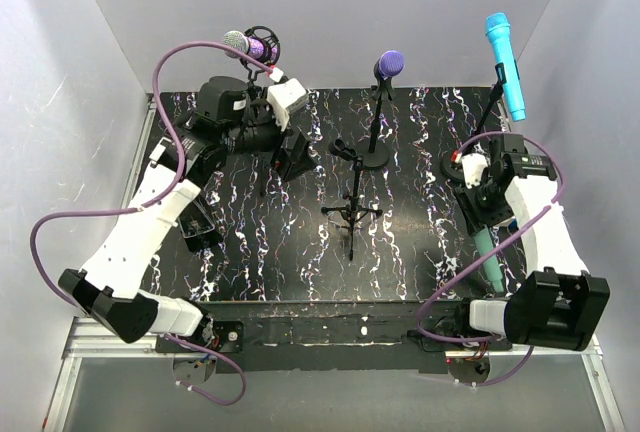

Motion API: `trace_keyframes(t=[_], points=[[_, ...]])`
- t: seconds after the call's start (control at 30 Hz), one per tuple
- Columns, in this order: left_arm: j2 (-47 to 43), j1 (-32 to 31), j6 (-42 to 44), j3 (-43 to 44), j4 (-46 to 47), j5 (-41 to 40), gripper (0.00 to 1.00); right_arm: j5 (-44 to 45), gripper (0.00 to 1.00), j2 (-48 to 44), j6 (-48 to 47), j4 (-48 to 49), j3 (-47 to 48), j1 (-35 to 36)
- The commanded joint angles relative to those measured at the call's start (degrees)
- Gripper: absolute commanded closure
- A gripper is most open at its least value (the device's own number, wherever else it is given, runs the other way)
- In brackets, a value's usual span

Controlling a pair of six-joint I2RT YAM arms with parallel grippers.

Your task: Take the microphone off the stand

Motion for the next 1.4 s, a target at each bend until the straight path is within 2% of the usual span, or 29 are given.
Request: trace_keyframes(t=[0.0, 0.07, 0.2, 0.37, 0.53, 0.63, 0.67, 0.73, 0.8, 0.87, 0.9, 1.13, 1.37], points=[[-2.12, 0.0, -2.33, -2.34, 0.14, 0.79, 0.02, 14.63, 0.99, 2.93, -1.43, 6.28, -3.98, -0.1], [-2.39, 0.0, -2.6, -3.05, 0.05, 0.01, 0.02, 16.84, 0.99, 4.51, -1.61, 8.13, -4.87, -0.19], [-3.18, 0.0, -0.15, -4.8, -0.04, -1.32, 0.02, 15.18, 0.99, 7.77, -2.14, 10.24, -5.92, -0.19], [-1.95, -0.09, 5.31, -4.72, -6.19, -0.7, 0.02, 14.47, 0.99, 11.9, -5.21, 13.76, -8.12, -0.1], [-2.3, -0.26, 4.79, -5.07, -5.84, -0.62, 0.02, 15.79, 0.99, 14.45, -6.27, 17.18, -8.56, -0.1], [-1.78, -0.35, 4.26, -4.64, -5.92, -0.26, 0.02, 18.86, 0.89, 16.03, -9.25, 20.09, -9.53, -0.1], [-1.43, -0.35, 4.17, -4.2, -6.19, -0.17, 0.02, 19.65, 0.78, 16.56, -9.69, 20.88, -9.62, -0.19], [-0.81, -0.35, 4.34, -3.23, -6.98, 0.35, 0.02, 19.49, 0.67, 17.09, -9.87, 20.97, -9.44, -0.1], [-0.37, -0.35, 4.61, -2.7, -7.33, 0.88, 0.02, 18.43, 0.52, 17.09, -9.35, 20.45, -9.18, -0.1], [-0.1, -0.35, 4.87, -2.61, -7.42, 1.49, 0.02, 18.08, 0.27, 17.09, -9.0, 20.36, -9.18, -0.1], [-0.02, -0.35, 5.05, -2.61, -7.33, 1.93, 0.02, 18.16, 0.19, 17.0, -9.0, 20.45, -9.44, -0.19], [-0.72, -0.35, 6.36, -3.75, -6.02, 2.81, 0.02, 17.47, 0.14, 15.51, -8.73, 19.13, -8.66, -0.19], [-0.72, -0.44, 6.36, -4.54, -5.31, 3.17, 0.02, 13.42, 0.1, 9.9, -7.59, 9.65, -3.21, -0.1]])
